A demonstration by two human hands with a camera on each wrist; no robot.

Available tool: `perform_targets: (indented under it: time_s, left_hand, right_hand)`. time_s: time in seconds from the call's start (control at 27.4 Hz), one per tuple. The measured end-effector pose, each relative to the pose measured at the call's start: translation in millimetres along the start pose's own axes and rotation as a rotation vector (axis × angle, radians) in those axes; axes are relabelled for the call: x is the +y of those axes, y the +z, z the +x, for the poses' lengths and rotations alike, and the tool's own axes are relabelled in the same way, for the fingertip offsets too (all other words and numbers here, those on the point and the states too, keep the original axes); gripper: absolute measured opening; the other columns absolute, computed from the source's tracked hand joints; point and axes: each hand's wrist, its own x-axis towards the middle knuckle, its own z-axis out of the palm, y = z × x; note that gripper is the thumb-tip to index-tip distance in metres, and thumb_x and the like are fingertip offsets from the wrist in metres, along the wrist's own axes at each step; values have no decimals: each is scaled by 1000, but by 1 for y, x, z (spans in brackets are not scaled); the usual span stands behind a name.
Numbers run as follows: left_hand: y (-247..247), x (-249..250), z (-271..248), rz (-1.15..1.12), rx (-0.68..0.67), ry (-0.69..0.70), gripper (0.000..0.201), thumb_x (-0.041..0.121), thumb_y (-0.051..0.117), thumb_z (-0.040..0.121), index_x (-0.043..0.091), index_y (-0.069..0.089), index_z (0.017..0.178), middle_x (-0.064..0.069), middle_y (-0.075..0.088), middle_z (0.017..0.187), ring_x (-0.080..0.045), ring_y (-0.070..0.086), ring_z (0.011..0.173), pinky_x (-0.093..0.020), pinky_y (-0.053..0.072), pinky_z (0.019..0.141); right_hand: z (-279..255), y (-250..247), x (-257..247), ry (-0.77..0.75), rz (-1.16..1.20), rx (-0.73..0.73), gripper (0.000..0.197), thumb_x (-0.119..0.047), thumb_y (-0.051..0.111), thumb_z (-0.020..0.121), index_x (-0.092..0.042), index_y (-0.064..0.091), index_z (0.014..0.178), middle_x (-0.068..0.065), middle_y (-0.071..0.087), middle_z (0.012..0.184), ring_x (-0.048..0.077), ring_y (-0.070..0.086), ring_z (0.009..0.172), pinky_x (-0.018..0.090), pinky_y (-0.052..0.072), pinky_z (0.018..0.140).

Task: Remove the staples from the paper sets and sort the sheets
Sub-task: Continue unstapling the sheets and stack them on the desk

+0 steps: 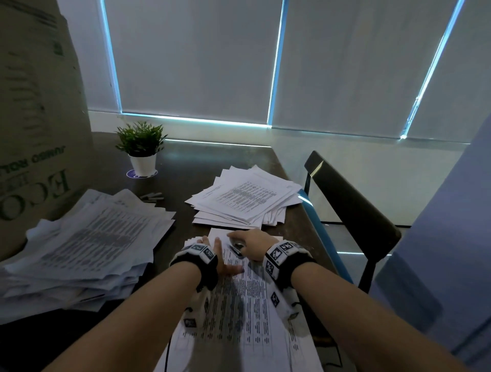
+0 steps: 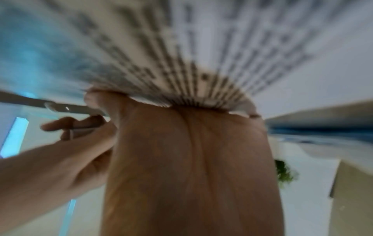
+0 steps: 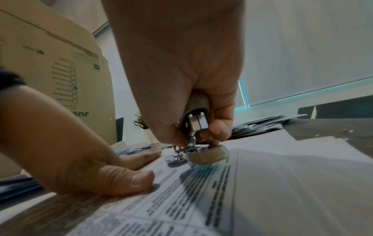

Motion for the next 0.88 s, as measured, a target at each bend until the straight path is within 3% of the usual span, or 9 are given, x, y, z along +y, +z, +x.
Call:
perform_targets:
  time_s: [0.15, 0.29, 0.37, 0.48, 0.58, 0.66, 0.73, 0.88]
  left_hand:
    - [0, 1, 1, 38, 7, -3, 132, 100, 30, 51, 26, -15, 150, -13, -13, 159, -33, -2, 147, -54, 11, 115]
    - [-2, 3, 2, 73, 30, 0, 134, 101, 29, 49, 24, -12, 151, -15, -9, 159, -36, 3, 146, -56, 15, 114]
    - [-2, 5, 1, 68, 18, -8, 133, 99, 32, 53, 20, -12, 151, -19, -10, 158, -38, 2, 146, -57, 14, 115]
    - [-1, 4, -1, 59, 20, -1, 132, 98, 34, 56, 19, -13, 151, -21, -11, 157, -40, 1, 146, -56, 12, 115]
    - [0, 2, -3, 43, 18, 7, 130, 96, 39, 56, 23, -13, 151, -18, -11, 158, -38, 2, 146, -54, 13, 115]
    - [0, 3, -2, 33, 8, -1, 132, 96, 39, 55, 23, -13, 151, -17, -11, 158, -37, 0, 146, -53, 12, 115]
    - [1, 4, -1, 11, 4, -14, 131, 94, 43, 55, 24, -14, 150, -15, -12, 159, -36, -1, 147, -54, 11, 116]
    - [2, 2, 2, -9, -1, -20, 124, 89, 43, 63, 23, -17, 149, -16, -15, 158, -37, -5, 146, -56, 10, 116]
  right_hand:
    - [8, 4, -10, 19, -66, 27, 50, -20, 43, 101, -25, 33, 150, 18, 62, 120, 34, 62, 104, 40, 52, 80]
    - [18, 10, -15, 48, -57, 53, 54, -11, 43, 101, -20, 30, 152, 13, 61, 105, 30, 61, 88, 35, 43, 61]
    - [23, 11, -18, 73, -45, 46, 57, -7, 44, 99, -20, 28, 153, 16, 60, 119, 32, 60, 93, 34, 40, 58]
    - [34, 15, -21, 61, -25, 36, 55, -12, 44, 101, -19, 27, 153, 19, 59, 128, 30, 61, 88, 30, 38, 53]
    - [48, 18, -21, 66, 0, 65, 49, -20, 42, 104, -17, 30, 151, 16, 54, 136, 35, 57, 115, 31, 43, 64]
    - [57, 18, -21, 58, 21, 60, 47, -23, 41, 105, -15, 32, 150, 16, 56, 134, 34, 56, 117, 33, 40, 67]
    - [60, 18, -24, 57, 57, 112, 44, -24, 39, 105, -15, 35, 147, 15, 54, 137, 33, 54, 119, 36, 42, 79]
    - [61, 11, -27, 29, 155, 150, 46, -16, 43, 103, -13, 35, 148, 16, 55, 136, 34, 54, 122, 37, 44, 91]
